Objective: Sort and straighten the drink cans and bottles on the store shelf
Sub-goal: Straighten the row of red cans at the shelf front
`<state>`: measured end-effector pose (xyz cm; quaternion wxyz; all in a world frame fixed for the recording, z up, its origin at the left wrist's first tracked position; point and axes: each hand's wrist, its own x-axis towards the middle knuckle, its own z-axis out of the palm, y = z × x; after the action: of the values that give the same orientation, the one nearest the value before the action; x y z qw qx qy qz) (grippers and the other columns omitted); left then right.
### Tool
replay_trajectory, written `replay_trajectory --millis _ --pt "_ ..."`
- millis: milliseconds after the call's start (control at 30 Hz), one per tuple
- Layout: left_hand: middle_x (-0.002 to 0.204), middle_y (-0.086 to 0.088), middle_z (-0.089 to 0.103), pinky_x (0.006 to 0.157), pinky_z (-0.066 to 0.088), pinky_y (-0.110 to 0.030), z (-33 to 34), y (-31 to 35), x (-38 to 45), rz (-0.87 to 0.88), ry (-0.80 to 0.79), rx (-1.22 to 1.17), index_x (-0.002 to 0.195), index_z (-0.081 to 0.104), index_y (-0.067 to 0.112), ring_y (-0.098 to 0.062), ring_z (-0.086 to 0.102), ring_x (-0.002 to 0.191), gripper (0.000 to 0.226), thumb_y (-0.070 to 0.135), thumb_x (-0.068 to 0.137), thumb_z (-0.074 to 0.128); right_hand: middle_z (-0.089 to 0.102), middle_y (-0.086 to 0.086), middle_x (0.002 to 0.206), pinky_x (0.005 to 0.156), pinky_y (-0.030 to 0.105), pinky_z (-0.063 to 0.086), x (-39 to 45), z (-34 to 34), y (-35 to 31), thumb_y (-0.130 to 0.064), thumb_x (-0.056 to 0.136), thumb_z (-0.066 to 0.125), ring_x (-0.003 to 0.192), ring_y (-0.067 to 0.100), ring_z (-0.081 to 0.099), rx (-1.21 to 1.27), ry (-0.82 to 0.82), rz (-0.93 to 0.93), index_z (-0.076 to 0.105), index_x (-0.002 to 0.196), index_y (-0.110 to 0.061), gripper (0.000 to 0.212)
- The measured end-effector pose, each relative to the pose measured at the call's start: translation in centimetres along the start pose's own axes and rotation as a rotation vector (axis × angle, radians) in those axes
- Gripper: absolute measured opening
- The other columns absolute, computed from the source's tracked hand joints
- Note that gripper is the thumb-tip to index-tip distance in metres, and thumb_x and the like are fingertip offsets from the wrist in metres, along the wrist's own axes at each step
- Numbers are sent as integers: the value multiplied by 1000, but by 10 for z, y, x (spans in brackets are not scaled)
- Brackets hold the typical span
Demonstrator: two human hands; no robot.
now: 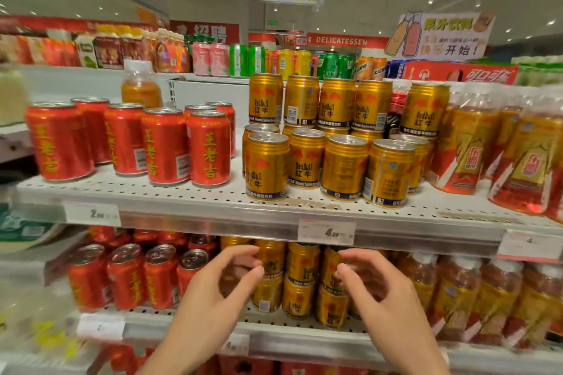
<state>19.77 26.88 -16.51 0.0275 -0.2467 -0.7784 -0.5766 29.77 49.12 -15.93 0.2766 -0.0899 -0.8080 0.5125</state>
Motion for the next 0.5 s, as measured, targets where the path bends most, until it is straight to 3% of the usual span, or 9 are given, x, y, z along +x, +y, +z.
replay_trajectory --millis 100,233,333,500 --pt "102 20 73 87 49 -22 -18 11 8 55 34 28 111 67 40 -2 67 99 22 31 91 69 74 -15 94 80 21 55 11 6 -35 -32 91 67 91 3 69 -24 -32 -115 69 99 -42 13" --pt "103 21 72 82 46 -8 -45 26 27 151 63 33 112 67 41 1 66 100 21 33 92 67 71 -22 96 78 10 50 31 18 -84 -27 92 67 95 0 67 -112 -24 -322 69 104 -37 16" --pt "99 18 71 79 50 -17 -70 32 47 274 101 114 111 66 41 -5 68 93 20 34 92 67 69 -18 89 75 8 49 56 36 -113 -24 93 67 93 2 66 -230 4 -489 70 108 -26 16" --pt "98 17 63 78 48 -20 -130 40 85 602 204 392 113 66 27 -6 62 91 24 36 91 64 65 -7 105 84 19 48 107 73 -152 -34 94 64 98 6 57 -561 119 -733 66 114 -19 25"
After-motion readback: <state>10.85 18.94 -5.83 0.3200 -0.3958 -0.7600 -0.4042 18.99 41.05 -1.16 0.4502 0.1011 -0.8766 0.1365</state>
